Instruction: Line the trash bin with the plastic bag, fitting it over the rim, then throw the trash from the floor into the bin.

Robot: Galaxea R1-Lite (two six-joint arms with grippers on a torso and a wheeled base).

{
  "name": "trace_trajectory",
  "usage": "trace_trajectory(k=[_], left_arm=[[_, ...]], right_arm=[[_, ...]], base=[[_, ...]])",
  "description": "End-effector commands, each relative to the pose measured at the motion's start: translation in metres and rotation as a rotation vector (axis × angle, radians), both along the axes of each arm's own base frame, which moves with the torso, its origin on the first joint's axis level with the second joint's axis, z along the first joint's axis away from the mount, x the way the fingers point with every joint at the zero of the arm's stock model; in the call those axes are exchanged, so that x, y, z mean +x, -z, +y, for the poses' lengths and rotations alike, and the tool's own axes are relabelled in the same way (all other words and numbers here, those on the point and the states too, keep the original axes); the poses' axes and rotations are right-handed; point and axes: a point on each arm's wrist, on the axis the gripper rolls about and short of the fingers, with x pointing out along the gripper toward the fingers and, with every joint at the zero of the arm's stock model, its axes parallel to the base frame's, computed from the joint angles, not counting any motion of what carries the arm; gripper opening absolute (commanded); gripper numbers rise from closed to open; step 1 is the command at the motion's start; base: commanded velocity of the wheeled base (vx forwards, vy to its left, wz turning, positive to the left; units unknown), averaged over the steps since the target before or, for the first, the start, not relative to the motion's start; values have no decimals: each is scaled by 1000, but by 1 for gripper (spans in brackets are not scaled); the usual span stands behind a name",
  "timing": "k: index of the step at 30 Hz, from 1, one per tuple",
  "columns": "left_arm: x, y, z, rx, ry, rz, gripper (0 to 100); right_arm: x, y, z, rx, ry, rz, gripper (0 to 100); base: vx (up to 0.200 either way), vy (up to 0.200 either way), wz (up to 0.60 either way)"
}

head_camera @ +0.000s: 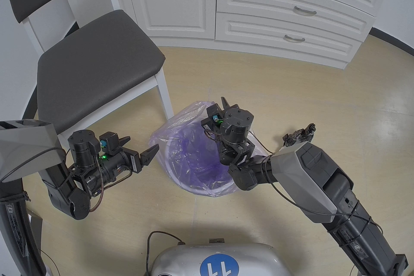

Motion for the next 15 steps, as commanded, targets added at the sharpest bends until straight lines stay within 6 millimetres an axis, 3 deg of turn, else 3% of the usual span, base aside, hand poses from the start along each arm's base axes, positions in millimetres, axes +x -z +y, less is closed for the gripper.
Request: trace_trajectory(k=[1,7,9,10,15], left_arm=[[1,5,-2,4,2,13,100],[0,6,-3,4,6,15,100],[0,6,-3,5,6,14,100],[0,6,-3,4,6,16,100],[2,10,-3,7,6,23,100]], right_arm=[[0,2,0,1,2,1,100],[-5,-17,4,17,-2,-11,100],[-9,-43,2,2,-7,9,100],[-9,-43,2,-3,-7,15,100],[-28,-76,-12,-83,-23,235,100]], base=[[0,0,0],[0,0,0],[0,0,0],[0,0,0],[0,0,0]])
